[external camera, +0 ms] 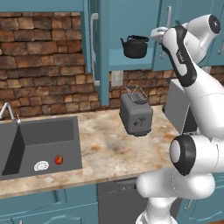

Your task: Open the cabinet, pick the kettle from the cabinet, and place it in the sink.

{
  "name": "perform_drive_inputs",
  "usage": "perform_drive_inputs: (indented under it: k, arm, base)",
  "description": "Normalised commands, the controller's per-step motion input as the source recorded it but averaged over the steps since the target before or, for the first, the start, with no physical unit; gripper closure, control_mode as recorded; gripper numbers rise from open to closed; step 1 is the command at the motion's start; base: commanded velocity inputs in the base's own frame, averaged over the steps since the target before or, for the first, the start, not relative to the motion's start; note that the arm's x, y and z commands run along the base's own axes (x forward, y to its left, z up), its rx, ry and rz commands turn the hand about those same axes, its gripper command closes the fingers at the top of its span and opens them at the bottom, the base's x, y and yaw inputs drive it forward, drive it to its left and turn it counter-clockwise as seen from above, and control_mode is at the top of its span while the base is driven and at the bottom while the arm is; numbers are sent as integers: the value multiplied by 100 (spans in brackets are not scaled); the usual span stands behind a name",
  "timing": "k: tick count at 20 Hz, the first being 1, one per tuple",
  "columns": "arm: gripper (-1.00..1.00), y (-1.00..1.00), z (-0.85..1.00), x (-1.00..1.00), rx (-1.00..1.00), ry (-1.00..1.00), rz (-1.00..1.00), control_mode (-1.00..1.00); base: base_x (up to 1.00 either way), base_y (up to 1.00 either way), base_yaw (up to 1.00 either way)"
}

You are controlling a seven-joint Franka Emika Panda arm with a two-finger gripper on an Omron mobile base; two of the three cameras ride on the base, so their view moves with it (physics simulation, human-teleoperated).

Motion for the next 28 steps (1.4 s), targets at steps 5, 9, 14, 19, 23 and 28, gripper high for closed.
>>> perform_drive_inputs:
  k: [5,9,14,19,23,28]
  arm:
    - [100,4,10,-31,0,0,0,-100]
    - [100,0,9,-38,0,0,0,-100]
    - [100,-1,9,-38,0,0,0,-100]
    - [100,-7,9,-38,0,0,0,-100]
    - [100,-11,6,-40,0,0,0,-100]
    - [100,-15,5,-41,0,0,0,-100]
  base:
    - [0,0,0]
    - [0,0,0]
    - [0,0,0]
    - [0,0,0]
    - [0,0,0]
    - [0,0,0]
